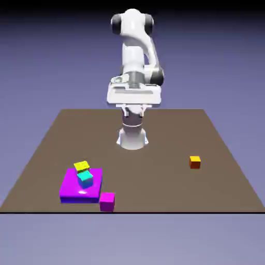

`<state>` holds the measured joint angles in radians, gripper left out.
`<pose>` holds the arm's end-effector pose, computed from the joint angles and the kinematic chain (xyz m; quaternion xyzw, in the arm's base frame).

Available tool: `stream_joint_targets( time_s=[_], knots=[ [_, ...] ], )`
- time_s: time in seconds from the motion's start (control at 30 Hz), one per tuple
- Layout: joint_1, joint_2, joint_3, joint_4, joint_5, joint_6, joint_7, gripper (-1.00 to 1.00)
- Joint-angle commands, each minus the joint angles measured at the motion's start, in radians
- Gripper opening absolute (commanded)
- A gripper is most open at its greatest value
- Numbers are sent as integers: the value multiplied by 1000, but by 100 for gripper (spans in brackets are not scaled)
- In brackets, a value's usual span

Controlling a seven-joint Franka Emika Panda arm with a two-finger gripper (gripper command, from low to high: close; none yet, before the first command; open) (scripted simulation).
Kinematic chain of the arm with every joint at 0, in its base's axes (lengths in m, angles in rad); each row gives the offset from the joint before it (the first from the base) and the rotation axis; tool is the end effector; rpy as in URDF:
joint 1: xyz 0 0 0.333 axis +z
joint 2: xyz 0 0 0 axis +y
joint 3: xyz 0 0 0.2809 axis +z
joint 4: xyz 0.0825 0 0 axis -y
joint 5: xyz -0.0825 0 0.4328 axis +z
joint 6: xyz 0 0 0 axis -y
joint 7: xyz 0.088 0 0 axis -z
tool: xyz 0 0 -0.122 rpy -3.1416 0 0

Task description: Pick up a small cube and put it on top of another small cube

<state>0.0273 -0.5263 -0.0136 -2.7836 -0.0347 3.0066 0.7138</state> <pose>0.4647 0.0094 0.3774 -0.8791 0.3053 -0.3437 0.1256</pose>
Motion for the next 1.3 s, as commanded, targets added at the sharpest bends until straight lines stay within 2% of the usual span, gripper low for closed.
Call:
stream_joint_targets(
  time_s=[0.0, 0.9, 0.97, 1.1, 1.13, 1.27],
  knots=[
    [13, 36, -11, 22, -29, -25, -23, 0],
    [354, 1015, -316, 612, -805, -706, -633, 0],
    [361, 1034, -322, 624, -820, -719, -645, 0],
    [313, 1175, -351, 656, -877, -596, -589, 0],
    [313, 1175, -351, 656, -877, -596, -589, -100],
    [350, 1066, -329, 631, -833, -691, -632, -100]
  ],
)
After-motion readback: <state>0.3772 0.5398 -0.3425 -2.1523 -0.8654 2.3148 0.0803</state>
